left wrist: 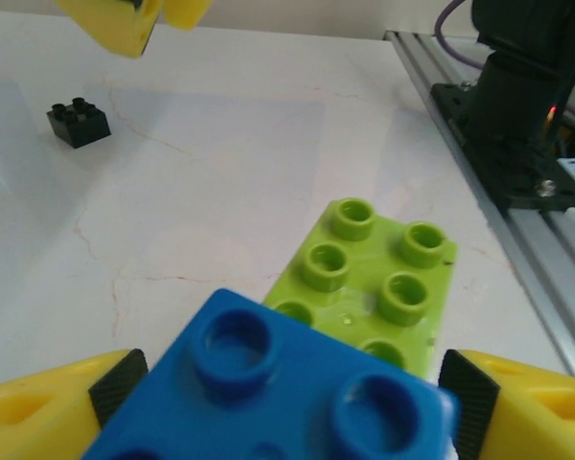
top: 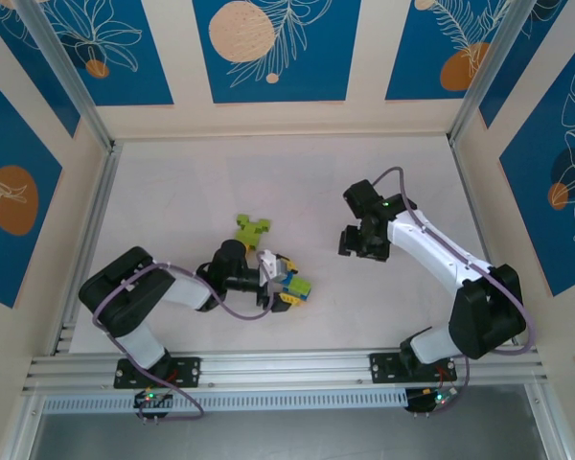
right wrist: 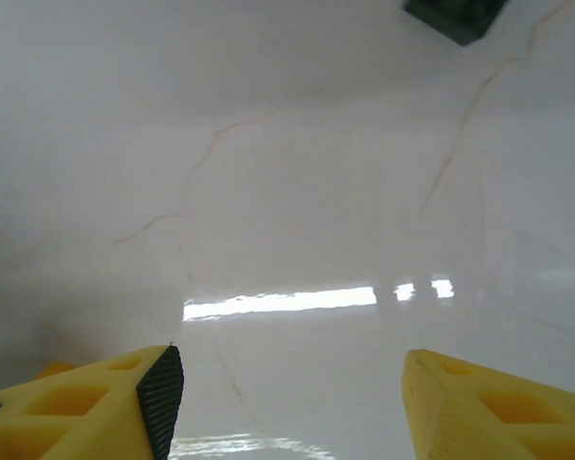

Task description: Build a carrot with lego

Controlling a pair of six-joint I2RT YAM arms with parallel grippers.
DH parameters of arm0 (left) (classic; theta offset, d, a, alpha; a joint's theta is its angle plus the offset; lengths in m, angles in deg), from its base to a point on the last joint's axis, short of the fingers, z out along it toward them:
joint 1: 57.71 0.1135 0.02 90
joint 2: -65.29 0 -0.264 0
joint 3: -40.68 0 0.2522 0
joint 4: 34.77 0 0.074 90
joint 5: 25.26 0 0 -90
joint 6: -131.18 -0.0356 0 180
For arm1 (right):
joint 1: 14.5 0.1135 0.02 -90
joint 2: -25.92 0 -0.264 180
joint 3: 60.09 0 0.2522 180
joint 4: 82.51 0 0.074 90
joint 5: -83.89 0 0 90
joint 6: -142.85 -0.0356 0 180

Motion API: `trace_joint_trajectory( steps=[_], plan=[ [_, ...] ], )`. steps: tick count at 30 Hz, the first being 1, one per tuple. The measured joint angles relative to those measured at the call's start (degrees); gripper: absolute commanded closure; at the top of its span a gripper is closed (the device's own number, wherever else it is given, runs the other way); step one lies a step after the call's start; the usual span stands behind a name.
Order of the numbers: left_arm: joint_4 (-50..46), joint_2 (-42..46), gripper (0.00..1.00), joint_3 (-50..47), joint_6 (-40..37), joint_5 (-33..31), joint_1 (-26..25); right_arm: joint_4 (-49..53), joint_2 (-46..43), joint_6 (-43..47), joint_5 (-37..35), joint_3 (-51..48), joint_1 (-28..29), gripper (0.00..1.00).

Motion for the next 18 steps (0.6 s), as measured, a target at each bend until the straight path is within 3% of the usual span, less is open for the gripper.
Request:
trace_joint_trajectory(
  steps=[18],
  plan=[
    [-1.38, 3.52, 0.51, -1.18, -0.17, 2.86, 0.0, -7.02, 4.81, 5.64, 2.49, -3.69, -13.77, 0.37]
  ],
)
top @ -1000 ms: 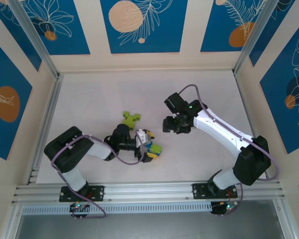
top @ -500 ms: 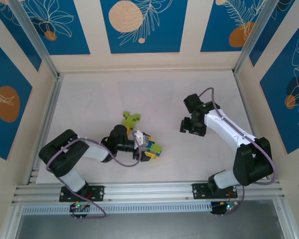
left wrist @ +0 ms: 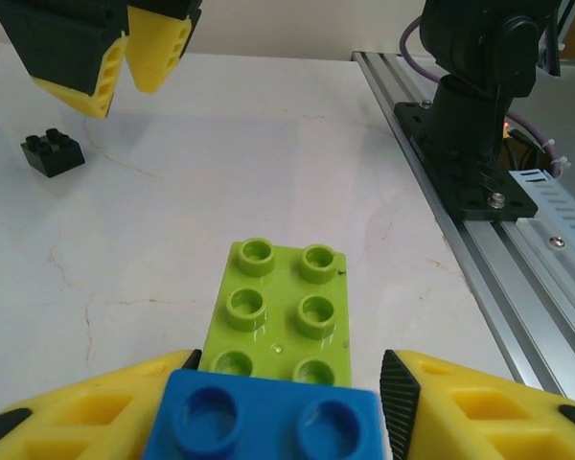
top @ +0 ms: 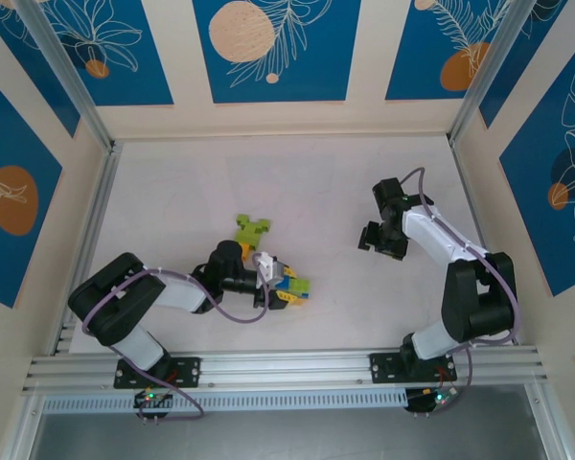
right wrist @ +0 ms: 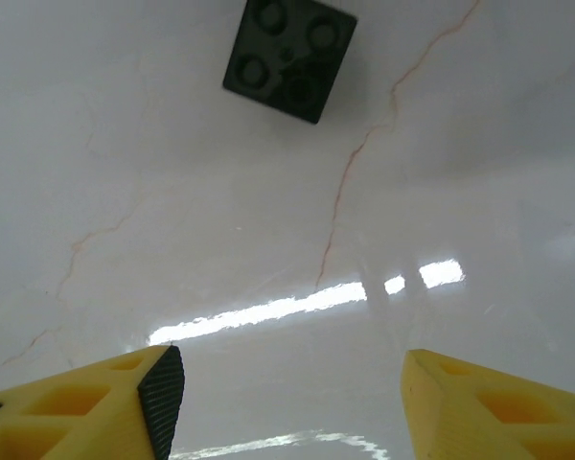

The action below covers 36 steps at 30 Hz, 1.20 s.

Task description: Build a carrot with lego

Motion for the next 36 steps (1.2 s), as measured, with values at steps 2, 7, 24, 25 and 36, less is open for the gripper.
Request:
trace_joint_trajectory(
  steps=[2, 7, 24, 25, 36],
  plan=[
    [-0.15, 0.0, 0.54, 0.0, -0.07, 0.0, 0.0, -0.44, 1.42, 0.44, 0.04, 0.55, -1.46, 0.37],
    [-0.92, 0.0, 0.59, 0.0, -0.15, -0.02, 0.0, -2.19, 5.95, 1.44, 0.2, 2.6, -3.61, 0.38],
    [-1.33, 0.0, 0.61, 0.17, -0.68, -0.02, 0.0, -7.52, 16.17, 1.18, 4.04, 9.27, -7.13, 0.45],
    [-1.33, 0.0, 0.61, 0.2, -0.79, -0.02, 0.0, -7.43, 16.37, 1.18, 4.11, 9.57, -7.13, 0.45],
    [-1.51, 0.0, 0.61, 0.22, -1.27, -0.02, 0.0, -7.65, 19.58, 1.18, 4.83, 11.65, -7.13, 0.53]
  ],
)
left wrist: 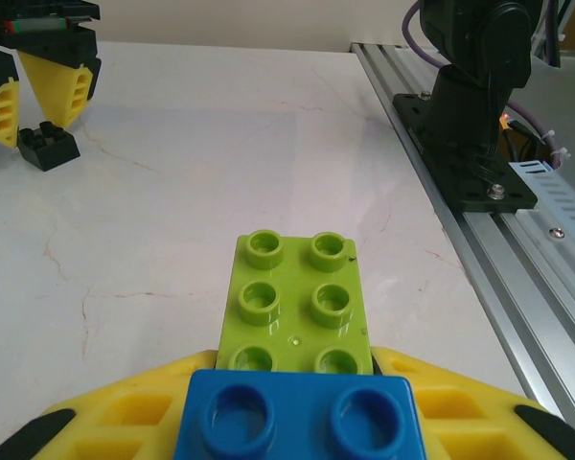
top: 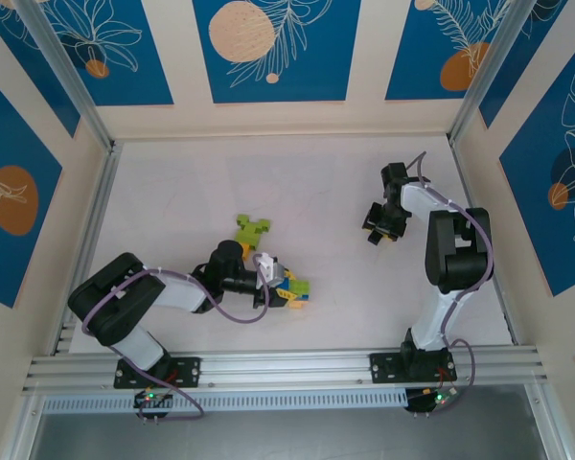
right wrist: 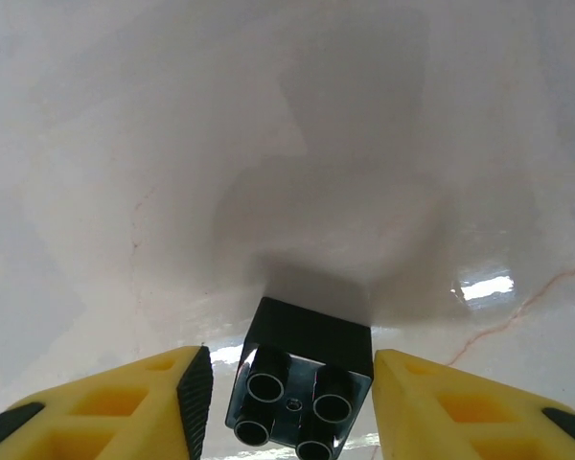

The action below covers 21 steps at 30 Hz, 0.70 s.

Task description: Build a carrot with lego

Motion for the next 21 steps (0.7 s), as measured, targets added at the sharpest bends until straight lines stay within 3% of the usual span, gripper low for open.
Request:
trace_joint_trajectory(
  steps=[5, 21],
  plan=[
    [-0.02, 0.02, 0.62, 0.0, 0.0, -0.02, 0.0, -0.04, 0.0, 0.0, 0.13, 0.0, 0.0, 0.57],
    [-0.26, 0.02, 0.61, 0.15, 0.0, -0.04, 0.0, -0.11, 0.85, 0.04, 0.94, -0.07, 0.02, 0.57]
  ],
)
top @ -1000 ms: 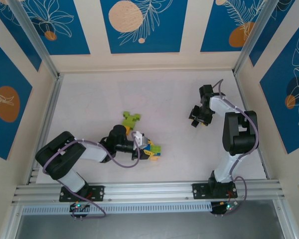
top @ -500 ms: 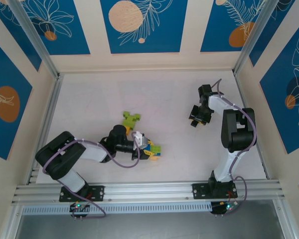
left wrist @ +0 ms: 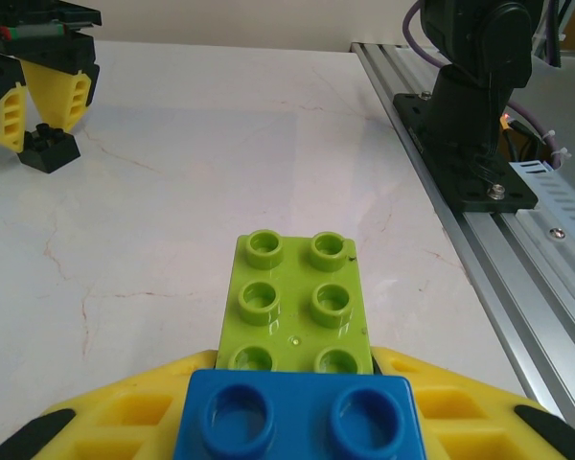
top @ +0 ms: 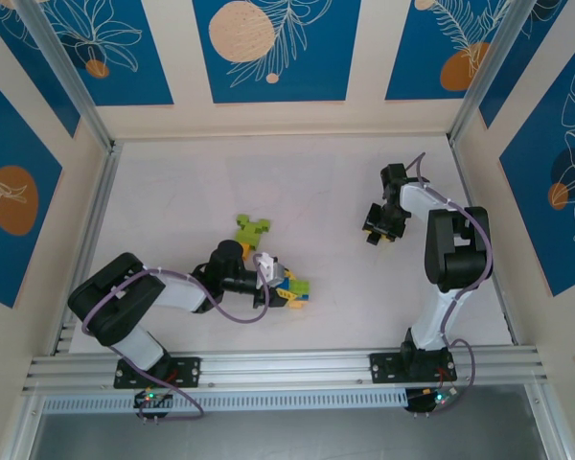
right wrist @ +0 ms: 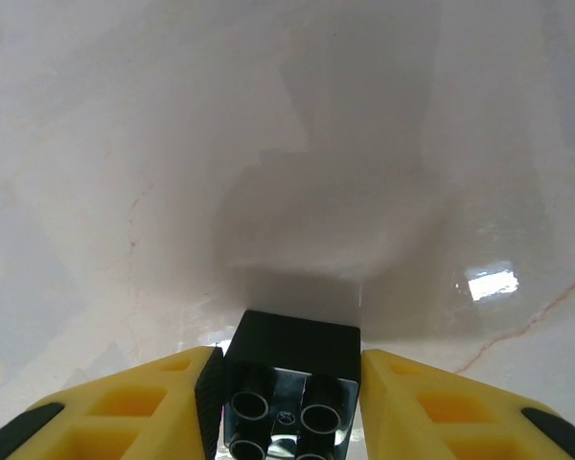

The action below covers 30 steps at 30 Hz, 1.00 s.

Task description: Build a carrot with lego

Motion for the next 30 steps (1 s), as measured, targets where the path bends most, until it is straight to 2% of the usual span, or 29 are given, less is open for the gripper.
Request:
trace_joint_trajectory(
  steps=[20, 25, 30],
  plan=[
    [-0.83, 0.0, 0.62, 0.39, -0.28, 0.0, 0.0, 0.02, -1.07, 0.48, 0.17, -1.11, 1.03, 0.66],
    [-0.85, 0.0, 0.62, 0.39, -0.42, -0.02, 0.0, 4.98, -9.01, 0.63, 0.26, -2.91, 5.7, 0.67],
    [-0.85, 0.0, 0.62, 0.39, -0.44, -0.02, 0.0, 12.31, -19.63, -0.11, 0.59, -1.68, 14.62, 0.67]
  ],
)
